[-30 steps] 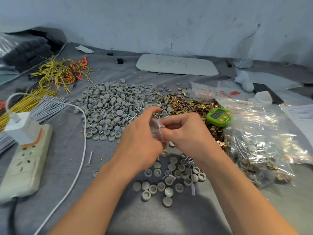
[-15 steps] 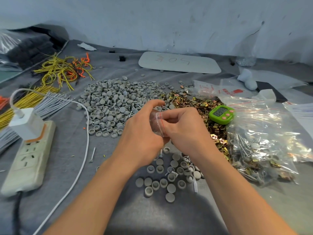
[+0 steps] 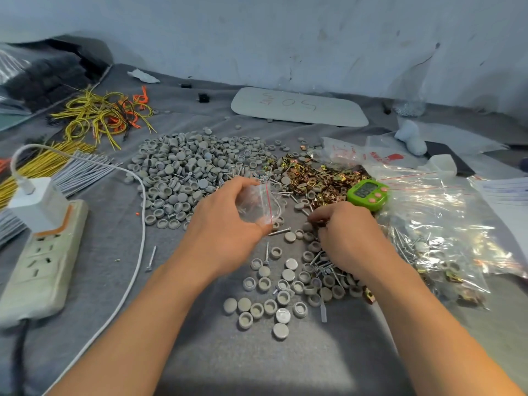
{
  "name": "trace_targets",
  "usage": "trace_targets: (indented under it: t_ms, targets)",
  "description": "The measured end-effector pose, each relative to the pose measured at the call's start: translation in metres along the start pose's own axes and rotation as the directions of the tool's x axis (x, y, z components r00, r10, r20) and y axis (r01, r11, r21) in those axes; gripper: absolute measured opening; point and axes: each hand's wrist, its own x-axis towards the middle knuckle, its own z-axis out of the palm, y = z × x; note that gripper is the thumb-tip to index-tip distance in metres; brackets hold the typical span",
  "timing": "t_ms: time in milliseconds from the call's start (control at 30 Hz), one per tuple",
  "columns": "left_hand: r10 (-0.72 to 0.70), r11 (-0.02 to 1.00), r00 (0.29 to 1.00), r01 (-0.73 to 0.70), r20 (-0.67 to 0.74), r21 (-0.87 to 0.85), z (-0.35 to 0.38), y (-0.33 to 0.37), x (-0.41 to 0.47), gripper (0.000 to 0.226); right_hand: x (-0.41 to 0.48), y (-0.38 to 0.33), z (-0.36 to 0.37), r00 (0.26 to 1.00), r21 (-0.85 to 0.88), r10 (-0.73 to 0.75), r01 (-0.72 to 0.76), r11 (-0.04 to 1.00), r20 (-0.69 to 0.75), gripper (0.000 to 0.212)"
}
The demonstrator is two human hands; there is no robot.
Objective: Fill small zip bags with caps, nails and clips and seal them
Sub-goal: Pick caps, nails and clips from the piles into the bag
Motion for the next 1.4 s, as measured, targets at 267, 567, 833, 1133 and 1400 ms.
trace_targets:
  t_ms: [267,567,833,1133,1400]
  targets:
    - [0.014,0.999,1.000,-0.014,-0.006,0.038,0.002,-0.002,0.000,0.054,0.001,0.006,0.001,0.959,0.225,0.043,0.023,0.974,-0.282,0.030]
    - [0.022,0.998,1.000,-0.022,0.009,0.052,0.005,0.001,0.000,0.053,-0.003,-0.006,-0.002,0.968,0.470,0.026,0.098,0.877,-0.251,0.015]
    - [0.013,0.998,0.999,-0.015,0.036,0.065,0.003,0.005,-0.001,0.055,-0.005,-0.008,0.001,0.987,0.421,0.020,0.050,0.906,-0.159,0.016]
    - [0.246,0.955,0.968,-0.250,0.043,0.158,0.002,0.033,-0.020,0.085,-0.011,-0.008,0.001,0.992,0.699,0.005,0.085,0.710,-0.126,0.022]
    - [0.256,0.966,0.963,-0.251,-0.085,0.063,0.018,0.046,-0.023,0.032,-0.027,-0.002,-0.014,0.997,0.887,0.017,0.064,0.458,-0.081,0.006]
